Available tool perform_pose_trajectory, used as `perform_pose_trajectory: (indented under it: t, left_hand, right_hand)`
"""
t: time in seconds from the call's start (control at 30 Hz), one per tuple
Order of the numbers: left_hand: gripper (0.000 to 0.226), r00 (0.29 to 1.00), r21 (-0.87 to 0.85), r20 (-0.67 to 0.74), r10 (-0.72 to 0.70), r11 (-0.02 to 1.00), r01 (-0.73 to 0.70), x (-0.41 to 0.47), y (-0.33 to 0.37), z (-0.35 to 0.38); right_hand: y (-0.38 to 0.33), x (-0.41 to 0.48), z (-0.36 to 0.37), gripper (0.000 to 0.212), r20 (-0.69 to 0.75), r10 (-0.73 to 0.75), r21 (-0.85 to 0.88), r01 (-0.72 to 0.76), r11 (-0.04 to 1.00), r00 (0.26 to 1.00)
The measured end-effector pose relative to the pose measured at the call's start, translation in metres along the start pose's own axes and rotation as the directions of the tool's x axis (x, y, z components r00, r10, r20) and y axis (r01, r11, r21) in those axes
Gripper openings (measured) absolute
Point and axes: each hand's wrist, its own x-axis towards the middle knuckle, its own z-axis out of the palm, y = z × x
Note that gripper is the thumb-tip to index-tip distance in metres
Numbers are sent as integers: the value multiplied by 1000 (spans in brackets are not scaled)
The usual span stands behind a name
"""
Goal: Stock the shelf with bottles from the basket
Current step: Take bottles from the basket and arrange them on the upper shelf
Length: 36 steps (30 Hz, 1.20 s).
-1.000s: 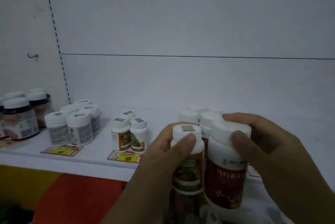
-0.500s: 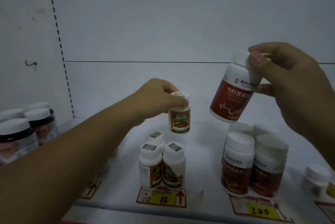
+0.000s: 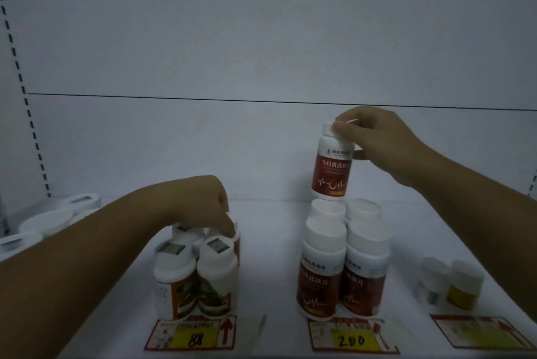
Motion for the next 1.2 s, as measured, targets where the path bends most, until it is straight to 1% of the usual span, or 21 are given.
perform_pose_trajectory:
  t: [0.07,0.17,0.23,0.3,0.37,0.43,0.5,0.57,0.63,0.67,0.77,0.83,0.9,0.97,1.0,1.03,1.07,1.13,1.17,1.2]
  left_hand:
    - [23,1000,13,-14,-2,1000,2,-1,0,1]
    - [22,1000,11,-14,0,1000,0,-1,0,2]
    - [24,1000,16,-10,6,1000,-6,-1,0,3]
    - [26,1000,5,-13,15,1000,-15,-1,-1,3]
    - [37,999,-25,-22,25,999,-26,-3,-3,2]
    - [48,997,-40,-61,44,998,-46,-2,-6,2]
    - [50,990,-54,-124,69,996,-76,-4,-6,1]
    - [47,978,-31,-178,107,993,-114,-8,0,0]
    - [45,966,9,-209,151,988,-153,-17,12,-2]
    - [44,959,8,-228,171,985,-174,-22,19,-4]
    - [40,920,-4,-321,226,971,-240,-42,44,-7]
    - [33,882,-23,-397,254,958,-286,-55,58,-7]
    - [21,840,-87,-467,275,931,-353,-75,83,4]
    - [11,816,-215,-506,279,876,-432,-98,112,23]
    - [11,819,-289,-502,278,839,-462,-108,128,36]
    - [12,830,-362,-484,276,801,-477,-117,142,52]
    - [13,845,-423,-454,281,767,-483,-124,157,68]
    - [13,875,-504,-354,330,721,-475,-133,185,104]
    - [12,883,-510,-294,365,721,-468,-136,196,123]
    - [11,890,-488,-231,394,744,-456,-136,204,141]
  right_hand:
    - [1,9,-1,22,37,-2,-34,3,999,999]
    - [4,22,0,26,94,-8,-85,16,996,996]
    - [10,25,5,30,171,24,-152,2,988,985]
    - [15,24,10,31,277,90,-215,-29,976,957]
    - [19,21,14,29,377,149,-269,-46,962,914]
    - [24,20,17,28,440,195,-310,-55,949,876]
    - [29,18,19,28,472,226,-349,-55,936,852]
    - [33,14,20,28,494,251,-394,-43,918,832]
    - [32,9,20,34,500,272,-443,-27,896,822]
    - [30,7,18,39,490,264,-484,7,875,831]
    - [23,1,0,52,412,143,-601,151,785,900]
    - [16,-10,-15,53,369,57,-598,190,779,928]
    - [14,-39,-43,47,321,-38,-591,232,772,946]
    - [21,-78,-74,32,213,-212,-579,298,758,954]
    - [27,-101,-90,24,149,-309,-568,337,751,939]
    - [34,-126,-105,21,106,-390,-560,379,737,915]
    - [40,-151,-117,22,93,-453,-561,423,712,887]
    - [55,-200,-139,27,127,-531,-557,503,661,838]
    - [63,-224,-148,30,156,-563,-546,546,636,812]
    - [72,-247,-154,33,189,-585,-532,583,614,789]
